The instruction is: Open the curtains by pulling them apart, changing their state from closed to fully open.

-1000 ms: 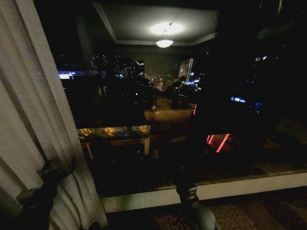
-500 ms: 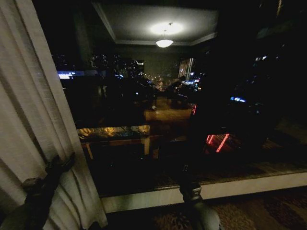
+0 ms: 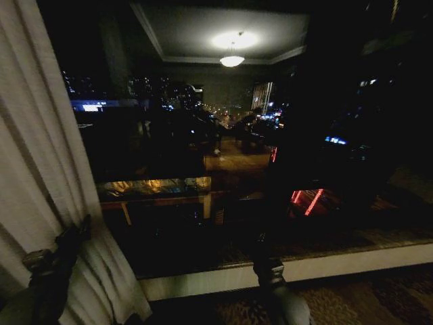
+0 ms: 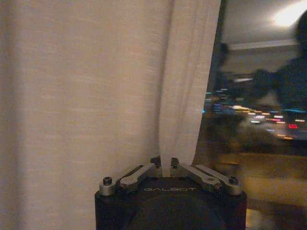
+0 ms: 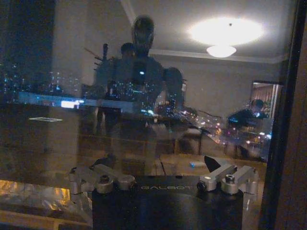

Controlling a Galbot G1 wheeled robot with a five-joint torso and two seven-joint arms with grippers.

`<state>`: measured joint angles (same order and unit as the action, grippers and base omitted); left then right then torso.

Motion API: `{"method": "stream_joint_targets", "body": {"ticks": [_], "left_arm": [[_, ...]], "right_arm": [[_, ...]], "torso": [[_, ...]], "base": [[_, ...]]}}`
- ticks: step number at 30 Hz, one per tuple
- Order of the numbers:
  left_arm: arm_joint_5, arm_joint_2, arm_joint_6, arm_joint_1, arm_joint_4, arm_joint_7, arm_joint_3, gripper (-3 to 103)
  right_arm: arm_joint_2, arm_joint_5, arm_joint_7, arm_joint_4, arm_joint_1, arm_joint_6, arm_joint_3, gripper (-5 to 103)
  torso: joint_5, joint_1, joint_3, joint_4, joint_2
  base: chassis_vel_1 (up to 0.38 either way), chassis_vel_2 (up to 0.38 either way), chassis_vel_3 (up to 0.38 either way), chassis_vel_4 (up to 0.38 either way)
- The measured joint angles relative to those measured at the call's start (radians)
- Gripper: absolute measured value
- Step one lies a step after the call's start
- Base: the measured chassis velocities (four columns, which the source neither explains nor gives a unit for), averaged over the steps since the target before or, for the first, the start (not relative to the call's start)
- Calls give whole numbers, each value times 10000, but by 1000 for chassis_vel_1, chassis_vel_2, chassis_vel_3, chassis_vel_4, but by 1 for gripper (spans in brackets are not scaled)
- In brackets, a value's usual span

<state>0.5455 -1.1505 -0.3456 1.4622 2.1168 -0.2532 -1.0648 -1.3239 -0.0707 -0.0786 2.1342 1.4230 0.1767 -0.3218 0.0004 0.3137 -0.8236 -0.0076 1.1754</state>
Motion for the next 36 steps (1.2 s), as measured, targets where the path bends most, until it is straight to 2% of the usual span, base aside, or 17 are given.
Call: {"method": "stream_joint_targets", "body": {"ticks": [4, 5, 9, 10, 13, 15, 19, 24, 30, 36], "left_arm": [[102, 32, -173, -134, -131, -962, -394, 0], [102, 32, -173, -134, -131, -962, -394, 0], [253, 280, -347, -346, -565, -1824, -745, 0], [253, 280, -347, -346, -565, -1824, -745, 0], [541, 522, -565, -499, -922, -2556, -1145, 0], [628, 577, -604, -536, -1004, -2712, -1227, 0], [1014, 1050, -721, -736, -1714, -3558, -1810, 0], [1219, 1578, -774, -795, -2528, -4042, -2460, 0], [1453, 2123, -752, -755, -3485, -4327, -3178, 0], [1481, 2266, -717, -592, -3811, -4469, -3441, 0]], "right_arm": [[-3, 4, 4, -59, -7, 0, 100, 100], [-3, 4, 4, -59, -7, 0, 100, 100], [-14, 7, 17, -132, -17, -3, 145, 100], [-14, 7, 17, -132, -17, -3, 145, 100], [-25, 13, 32, -197, -29, -41, 197, 100], [-27, 14, 35, -208, -31, -49, 209, 100], [-32, 38, 46, -305, -75, -167, 324, 100], [-59, 135, 57, -420, -117, -219, 432, 100], [-165, 302, 64, -616, -127, -311, 616, 100], [-271, 452, 68, -728, -70, -453, 791, 100]], "torso": [[0, 0, 0, 0, 0], [0, 0, 0, 0, 0], [0, 0, 0, -1, 0], [0, 0, 0, -1, 0], [0, 0, 0, -1, 0], [0, 0, 0, -1, 0], [0, 0, 0, -1, 0], [-1, 1, 0, 1, 0], [-1, 0, 0, 0, 0], [-2, 0, 0, 2, 1]], "base": [[0, 0, 0, 0], [0, 0, 0, 0], [0, 0, 0, 0], [0, 0, 0, 0], [0, 0, 0, 0], [0, 0, 0, 0], [0, 0, 0, 0], [0, 0, 0, 0], [0, 0, 0, 0], [0, 0, 0, 0]]}}
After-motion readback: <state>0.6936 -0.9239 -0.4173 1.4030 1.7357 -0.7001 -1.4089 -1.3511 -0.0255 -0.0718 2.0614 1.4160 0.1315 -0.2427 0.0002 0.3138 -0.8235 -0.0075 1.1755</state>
